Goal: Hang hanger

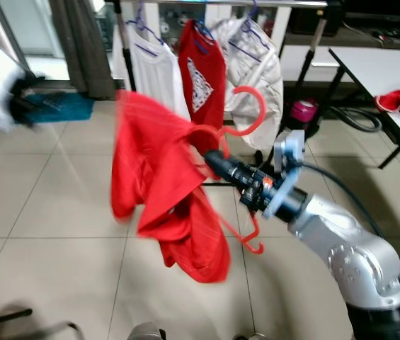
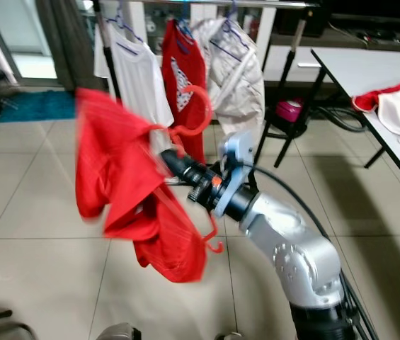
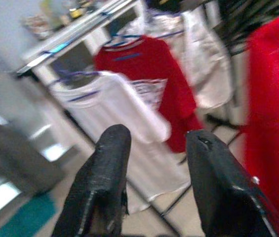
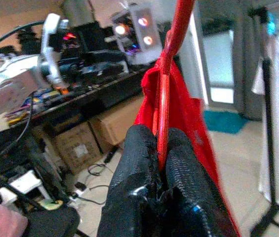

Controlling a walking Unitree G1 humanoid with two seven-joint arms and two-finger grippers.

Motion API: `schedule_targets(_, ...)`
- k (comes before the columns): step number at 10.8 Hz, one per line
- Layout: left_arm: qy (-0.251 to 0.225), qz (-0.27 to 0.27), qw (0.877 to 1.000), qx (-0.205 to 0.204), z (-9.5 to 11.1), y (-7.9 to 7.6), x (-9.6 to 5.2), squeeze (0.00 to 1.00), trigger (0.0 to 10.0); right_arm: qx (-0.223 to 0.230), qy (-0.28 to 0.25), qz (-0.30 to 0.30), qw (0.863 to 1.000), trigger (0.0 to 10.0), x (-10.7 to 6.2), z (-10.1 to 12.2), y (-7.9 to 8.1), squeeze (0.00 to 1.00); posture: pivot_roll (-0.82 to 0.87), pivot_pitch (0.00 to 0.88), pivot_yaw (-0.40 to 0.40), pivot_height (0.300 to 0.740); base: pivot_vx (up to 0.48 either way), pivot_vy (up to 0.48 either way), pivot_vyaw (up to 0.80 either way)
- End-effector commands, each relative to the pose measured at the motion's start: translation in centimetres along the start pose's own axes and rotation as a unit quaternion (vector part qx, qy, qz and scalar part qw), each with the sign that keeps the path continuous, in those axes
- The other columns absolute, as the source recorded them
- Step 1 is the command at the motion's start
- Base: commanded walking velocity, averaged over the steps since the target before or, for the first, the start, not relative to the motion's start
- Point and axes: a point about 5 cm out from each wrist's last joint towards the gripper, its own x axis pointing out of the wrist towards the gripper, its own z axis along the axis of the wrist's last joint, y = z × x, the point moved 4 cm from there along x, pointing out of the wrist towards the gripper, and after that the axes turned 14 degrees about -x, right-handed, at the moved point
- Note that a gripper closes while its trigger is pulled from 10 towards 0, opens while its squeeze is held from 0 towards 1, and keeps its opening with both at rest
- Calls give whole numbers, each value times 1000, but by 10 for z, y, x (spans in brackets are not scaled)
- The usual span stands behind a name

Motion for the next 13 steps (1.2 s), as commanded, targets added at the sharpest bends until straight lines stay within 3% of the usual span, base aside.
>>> schedule_targets(1, -24, -29, 999, -8, 5, -11, 5, 1000, 10000, -6, -13, -30, 999, 10000, 0, 11, -11, 0, 8, 25, 7, 740, 0, 0, 0)
schedule_targets(2, -40, -89, 992, -76, -23, -59, 23, 1000, 10000, 16, -24, -68, 997, 10000, 4, 19, -23, 0, -11, 29, -7, 740, 0, 0, 0)
schedule_targets(3, -40, -96, 991, -88, -30, -70, 26, 1000, 10000, 20, -25, -74, 997, 10000, 6, 21, -24, 0, -17, 29, -12, 740, 0, 0, 0)
schedule_targets(4, -24, -109, 988, -105, -59, -103, 33, 1000, 10000, 30, -24, -101, 994, 10000, 10, 24, -30, 0, -32, 27, -27, 740, 0, 0, 0)
schedule_targets(5, -13, -99, 989, -107, -81, -120, 35, 1000, 10000, 39, -27, -112, 993, 10000, 13, 27, -32, 0, -40, 22, -36, 740, 0, 0, 0)
schedule_targets(6, -28, -54, 991, -119, -90, -127, 35, 1000, 10000, 54, -34, -112, 992, 10000, 15, 32, -30, 0, -45, 17, -42, 740, 0, 0, 0)
schedule_targets(7, -71, -65, 981, -170, -82, -134, 38, 1000, 10000, 55, -40, -105, 992, 10000, 16, 37, -27, 0, -50, 10, -44, 740, 0, 0, 0)
schedule_targets(8, -61, -113, 975, -180, -85, -151, 40, 1000, 10000, 54, -40, -105, 992, 10000, 17, 39, -27, 0, -55, 5, -43, 740, 0, 0, 0)
schedule_targets(9, -41, -106, 983, -142, -92, -155, 45, 1000, 10000, 56, -43, -105, 992, 10000, 18, 43, -27, 0, -63, 5, -40, 740, 0, 0, 0)
schedule_targets(10, -41, -88, 988, -122, -93, -152, 50, 573, 10000, 56, -44, -105, 992, 10000, 18, 45, -26, 0, -68, 7, -40, 740, 0, 0, 0)
schedule_targets(11, -47, -88, 986, -134, -91, -153, 59, 0, 10000, 56, -47, -103, 992, 10000, 18, 49, -25, 0, -73, 9, -40, 740, 0, 0, 0)
schedule_targets(13, -32, -97, 987, -126, -93, -159, 70, 0, 10000, 53, -50, -101, 992, 10000, 17, 53, -24, 0, -93, 17, -29, 740, 0, 0, 0)
